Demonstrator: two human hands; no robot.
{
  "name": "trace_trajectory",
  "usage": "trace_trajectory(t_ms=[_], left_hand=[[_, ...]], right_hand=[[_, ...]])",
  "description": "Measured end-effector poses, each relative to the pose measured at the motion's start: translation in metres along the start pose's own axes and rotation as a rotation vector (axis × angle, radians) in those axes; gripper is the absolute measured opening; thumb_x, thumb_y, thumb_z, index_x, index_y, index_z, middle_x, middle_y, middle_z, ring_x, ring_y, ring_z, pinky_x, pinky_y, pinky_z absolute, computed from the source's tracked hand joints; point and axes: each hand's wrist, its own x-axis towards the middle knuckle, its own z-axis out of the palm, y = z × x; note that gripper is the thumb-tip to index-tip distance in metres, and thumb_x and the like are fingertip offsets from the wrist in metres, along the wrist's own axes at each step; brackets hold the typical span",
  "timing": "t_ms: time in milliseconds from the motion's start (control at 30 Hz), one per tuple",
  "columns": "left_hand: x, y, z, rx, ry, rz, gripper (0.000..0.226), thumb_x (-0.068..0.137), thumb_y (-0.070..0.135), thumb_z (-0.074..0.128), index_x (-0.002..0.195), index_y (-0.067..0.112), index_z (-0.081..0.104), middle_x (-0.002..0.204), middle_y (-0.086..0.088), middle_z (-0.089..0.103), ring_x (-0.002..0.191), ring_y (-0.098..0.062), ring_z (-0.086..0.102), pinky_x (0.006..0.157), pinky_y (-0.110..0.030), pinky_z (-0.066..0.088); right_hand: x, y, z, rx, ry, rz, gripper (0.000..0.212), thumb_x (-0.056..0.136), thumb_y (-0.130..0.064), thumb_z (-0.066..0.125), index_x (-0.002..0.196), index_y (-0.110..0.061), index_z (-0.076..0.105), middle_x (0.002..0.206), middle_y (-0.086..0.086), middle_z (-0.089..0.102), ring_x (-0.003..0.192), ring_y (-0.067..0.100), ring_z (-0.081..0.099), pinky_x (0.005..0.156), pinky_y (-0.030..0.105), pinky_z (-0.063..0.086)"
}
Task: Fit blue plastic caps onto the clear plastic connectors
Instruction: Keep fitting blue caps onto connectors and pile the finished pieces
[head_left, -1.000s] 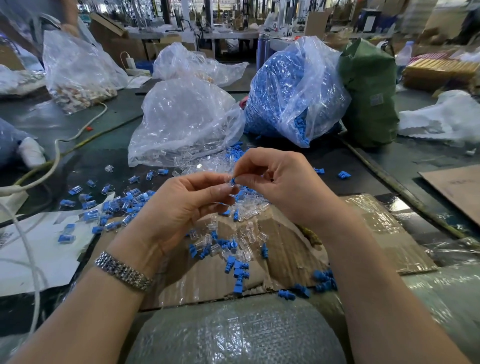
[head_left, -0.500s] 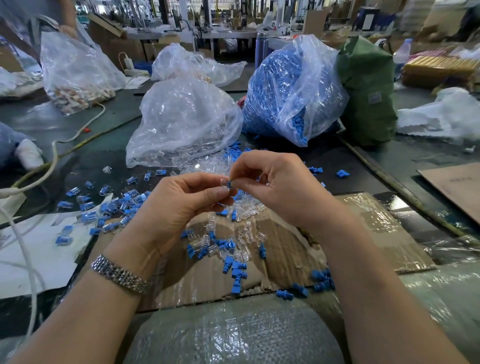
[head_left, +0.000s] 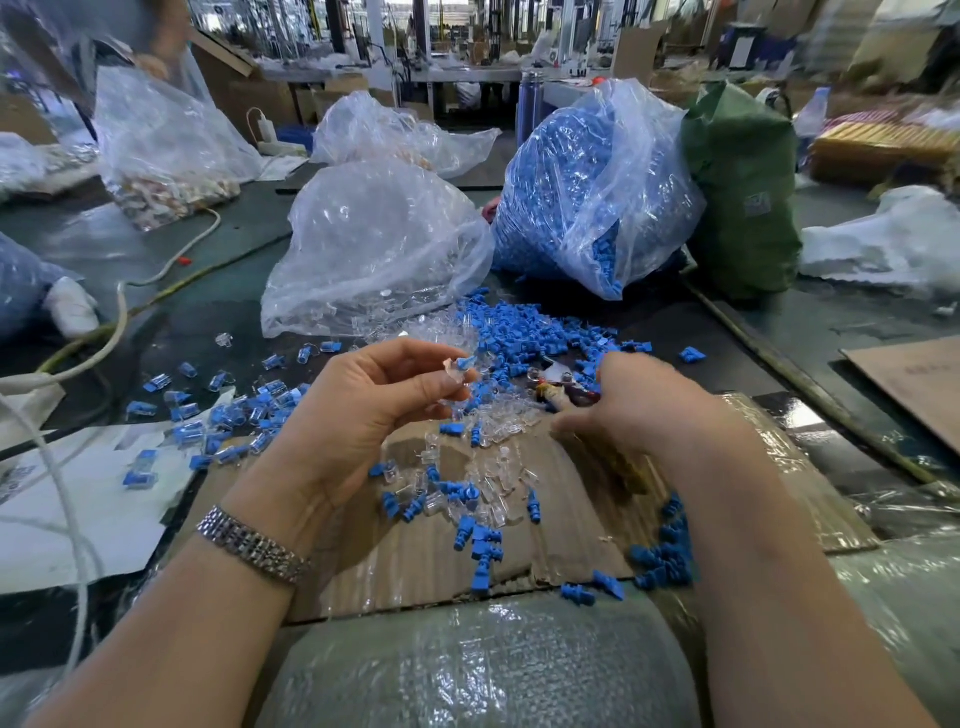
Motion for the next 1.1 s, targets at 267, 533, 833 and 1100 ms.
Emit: trace_trajectory(t_ms=[267,533,833,1100], left_hand=[[0.002,0.0,-0.003,-0.066,0.042,-0.005,0.021,0.075,0.01,0.075,0.095,0.015,0.081,0.106,-0.017,0.076,0.091,-0.023,0.075,0.072,-0.024,0.06],[0.006,-0.002,-0.01,-0.253,0.084,-0.03,0.02,0.077,0.01,0.075,0.094,0.019,0.082,0.112,-0.012,0.076,0.105,-0.022,0.073,0.08,-0.028,0.06],[0.009,-0.003,-0.004,-0.225,0.058,0.012,0.02,0.074,0.01,0.075,0.088,0.023,0.082,0.095,0.001,0.077,0.093,-0.012,0.073,0.08,-0.026,0.06],[0.007,-0.005,-0.002,-0.017,0.083,0.084,0.02,0.075,0.018,0.076,0.094,0.022,0.08,0.099,-0.004,0.077,0.097,-0.02,0.067,0.092,-0.035,0.055]], right_hand=[[0.001,-0.002,0.003,0.078,0.071,-0.07,0.036,0.089,-0.038,0.062,0.065,-0.015,0.048,0.065,0.003,0.049,0.062,0.024,0.047,0.05,0.031,0.026],[-0.01,-0.004,-0.013,0.9,-0.257,-0.326,0.022,0.101,-0.019,0.06,0.093,-0.001,0.07,0.078,0.008,0.067,0.073,0.022,0.069,0.083,0.048,0.062],[-0.025,-0.023,-0.006,0.752,-0.409,-0.528,0.03,0.104,-0.023,0.056,0.107,0.006,0.064,0.089,0.008,0.077,0.08,0.015,0.074,0.069,0.023,0.057],[-0.026,-0.024,-0.003,0.728,-0.395,-0.537,0.033,0.104,-0.03,0.055,0.103,0.003,0.061,0.081,0.002,0.075,0.08,0.023,0.075,0.071,0.03,0.059]])
